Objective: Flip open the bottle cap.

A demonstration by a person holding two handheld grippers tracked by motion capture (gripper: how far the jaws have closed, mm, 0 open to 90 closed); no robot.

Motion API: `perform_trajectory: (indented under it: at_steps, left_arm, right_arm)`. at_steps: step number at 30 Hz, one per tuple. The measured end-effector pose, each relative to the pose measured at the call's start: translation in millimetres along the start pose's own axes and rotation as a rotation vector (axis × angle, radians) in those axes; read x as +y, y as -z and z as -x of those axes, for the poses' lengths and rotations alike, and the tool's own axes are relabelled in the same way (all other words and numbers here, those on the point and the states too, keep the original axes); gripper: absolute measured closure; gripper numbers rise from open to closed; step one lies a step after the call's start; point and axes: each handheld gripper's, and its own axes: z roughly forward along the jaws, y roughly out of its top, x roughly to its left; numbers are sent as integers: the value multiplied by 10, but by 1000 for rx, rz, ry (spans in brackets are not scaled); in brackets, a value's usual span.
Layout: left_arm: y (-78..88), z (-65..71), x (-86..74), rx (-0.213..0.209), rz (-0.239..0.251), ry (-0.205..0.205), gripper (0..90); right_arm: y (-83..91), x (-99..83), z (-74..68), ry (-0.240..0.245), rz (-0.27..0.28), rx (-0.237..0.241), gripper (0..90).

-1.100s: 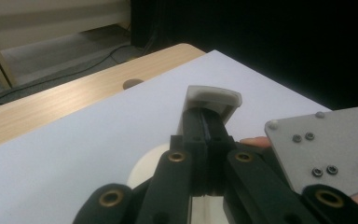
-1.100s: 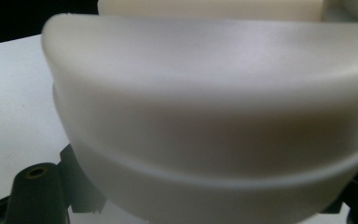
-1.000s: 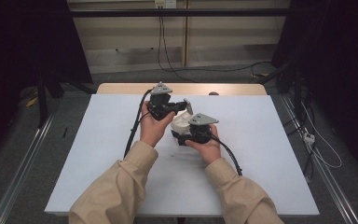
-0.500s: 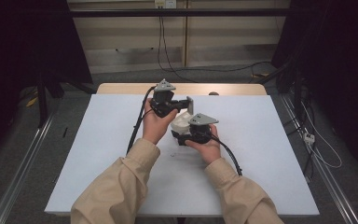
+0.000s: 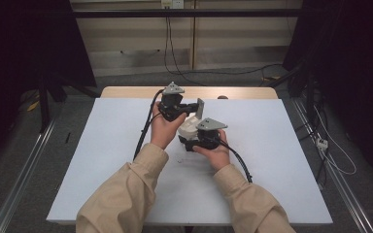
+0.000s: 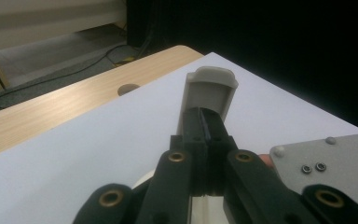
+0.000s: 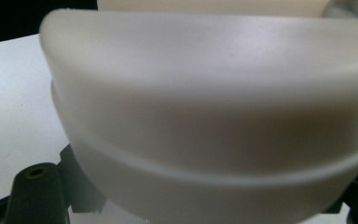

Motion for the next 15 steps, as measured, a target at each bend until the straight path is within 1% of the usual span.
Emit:
perform_trajectory:
  at_steps: [7,10,15]
  left_arm:
    - [-27,-2,5,-3,5,5,900]
    - [-48,3,13,-2,-4,-4,900]
    - [-74,1,8,-2,-4,-3,900]
  right_arm:
    - [-1,-1,0,3,-1,0,188]
    - [-1,-2,1,2,-1,0,188]
    - [-2,-3,1,3,-2,0,188]
